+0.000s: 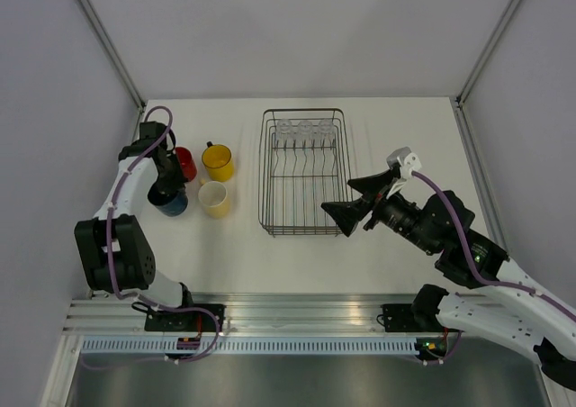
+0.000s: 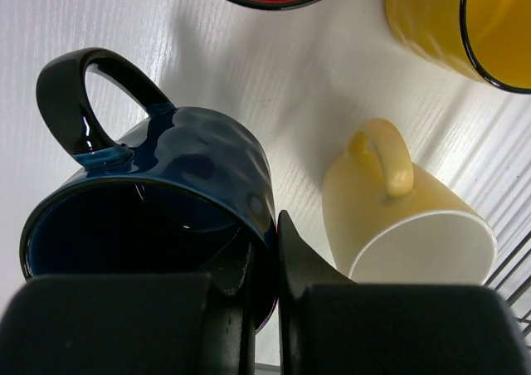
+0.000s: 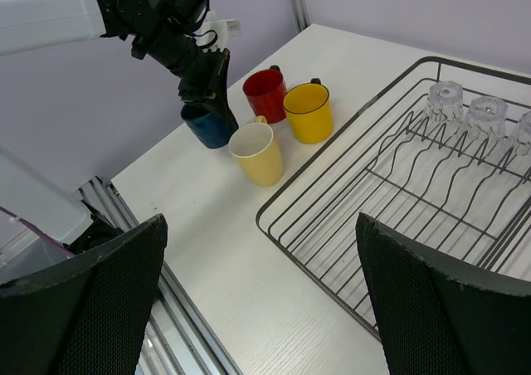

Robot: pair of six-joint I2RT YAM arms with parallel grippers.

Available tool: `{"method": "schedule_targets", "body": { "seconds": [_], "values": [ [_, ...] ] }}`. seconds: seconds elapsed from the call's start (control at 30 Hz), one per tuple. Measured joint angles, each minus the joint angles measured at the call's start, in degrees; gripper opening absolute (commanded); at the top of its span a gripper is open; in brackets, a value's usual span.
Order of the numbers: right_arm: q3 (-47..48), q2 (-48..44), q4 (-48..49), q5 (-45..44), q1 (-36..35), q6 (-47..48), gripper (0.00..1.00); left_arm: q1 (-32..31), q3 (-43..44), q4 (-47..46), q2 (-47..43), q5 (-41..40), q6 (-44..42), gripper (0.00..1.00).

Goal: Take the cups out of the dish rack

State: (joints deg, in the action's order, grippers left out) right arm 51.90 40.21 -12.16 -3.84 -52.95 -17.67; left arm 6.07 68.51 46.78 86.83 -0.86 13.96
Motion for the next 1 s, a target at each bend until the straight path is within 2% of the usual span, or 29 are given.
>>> {"method": "schedule_targets", "body": {
  "seconds": [0.27,0.87,0.97,1.0],
  "values": [
    [0.0,-1.16,-0.04,1.14,0.0,1.18,0.98,0.24,1.95,-0.85,3.87,1.36,-0.15,0.02],
    [-0.02,-2.75,-0.15,2.4,0.0,1.86,0.98,0.17,0.42,-4.68,10.25,1.44,-0.15,0.02],
    [-0.02,-2.78,-0.15,2.62,0.0,2.05,0.98,0.17,0.42,-5.07,10.21,1.51,-0.13,0.06],
    [-0.02,-2.78,-0.15,2.67,0.0,2.1,0.98,0.17,0.42,-5.07,10.21,1.53,-0.13,0.13]
  ]
}}
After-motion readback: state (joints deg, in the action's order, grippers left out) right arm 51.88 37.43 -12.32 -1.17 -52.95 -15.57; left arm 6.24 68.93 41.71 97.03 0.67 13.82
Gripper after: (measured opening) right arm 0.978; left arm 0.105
